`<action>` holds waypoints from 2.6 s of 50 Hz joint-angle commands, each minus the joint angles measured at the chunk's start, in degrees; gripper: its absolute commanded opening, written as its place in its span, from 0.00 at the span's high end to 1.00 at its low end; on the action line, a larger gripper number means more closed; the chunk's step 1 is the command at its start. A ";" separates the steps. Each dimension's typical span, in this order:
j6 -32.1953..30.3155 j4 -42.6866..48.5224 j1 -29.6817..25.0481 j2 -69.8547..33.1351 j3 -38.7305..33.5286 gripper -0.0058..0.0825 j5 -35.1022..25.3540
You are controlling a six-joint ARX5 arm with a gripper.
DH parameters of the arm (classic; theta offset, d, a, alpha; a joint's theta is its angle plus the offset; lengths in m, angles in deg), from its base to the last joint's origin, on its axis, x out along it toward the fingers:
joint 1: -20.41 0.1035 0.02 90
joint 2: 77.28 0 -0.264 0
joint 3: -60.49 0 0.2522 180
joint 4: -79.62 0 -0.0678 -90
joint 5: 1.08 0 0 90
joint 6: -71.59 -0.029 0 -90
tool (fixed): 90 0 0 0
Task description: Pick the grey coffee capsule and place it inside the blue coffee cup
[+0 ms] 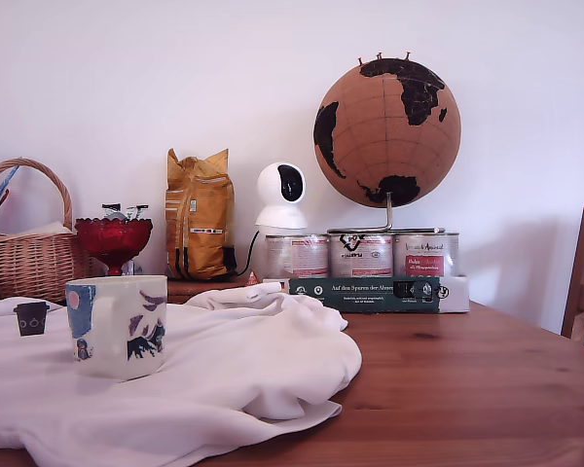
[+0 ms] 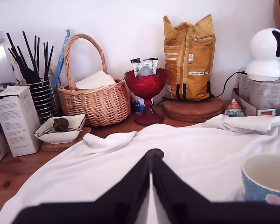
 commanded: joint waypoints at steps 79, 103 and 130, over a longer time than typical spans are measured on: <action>1.64 -27.96 3.58 -71.19 30.21 0.26 -17.94; -3.41 -41.79 3.65 -96.65 35.10 0.26 -15.10; -4.70 -44.33 4.46 -115.86 47.32 0.27 -13.05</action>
